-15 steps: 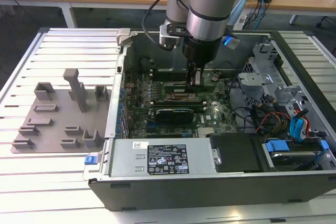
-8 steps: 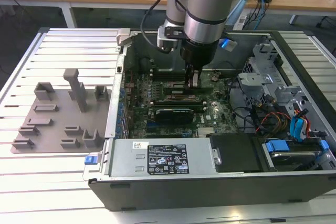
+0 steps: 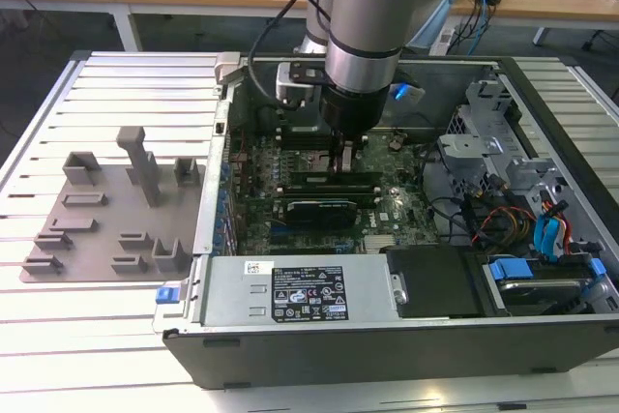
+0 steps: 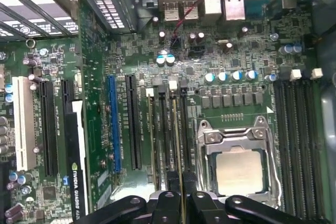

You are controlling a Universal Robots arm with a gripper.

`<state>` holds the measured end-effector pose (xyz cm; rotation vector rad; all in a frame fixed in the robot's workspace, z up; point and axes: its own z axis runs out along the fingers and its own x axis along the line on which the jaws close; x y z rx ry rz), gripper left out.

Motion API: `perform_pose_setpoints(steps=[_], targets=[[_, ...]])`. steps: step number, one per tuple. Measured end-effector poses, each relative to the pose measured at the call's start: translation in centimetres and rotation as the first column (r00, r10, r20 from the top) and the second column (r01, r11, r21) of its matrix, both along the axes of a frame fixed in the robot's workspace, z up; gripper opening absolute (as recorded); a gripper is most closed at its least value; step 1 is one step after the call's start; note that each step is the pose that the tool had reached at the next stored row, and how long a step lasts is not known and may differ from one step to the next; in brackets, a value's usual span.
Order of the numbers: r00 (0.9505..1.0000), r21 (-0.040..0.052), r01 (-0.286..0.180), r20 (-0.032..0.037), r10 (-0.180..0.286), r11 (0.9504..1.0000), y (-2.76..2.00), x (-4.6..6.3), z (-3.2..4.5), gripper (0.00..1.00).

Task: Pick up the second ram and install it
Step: 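Insert the second ram into the second slot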

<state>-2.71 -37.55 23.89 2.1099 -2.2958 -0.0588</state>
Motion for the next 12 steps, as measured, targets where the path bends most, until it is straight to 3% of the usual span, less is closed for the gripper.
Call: perform_pose_setpoints(steps=[3, 12], targets=[[1.0, 0.0001, 0.005, 0.0001, -0.005, 1.0, -0.04, -0.4, -0.62, 0.14], [1.0, 0.0001, 0.004, 0.0001, -0.004, 1.0, 0.2, -0.6, -1.19, 0.14]])
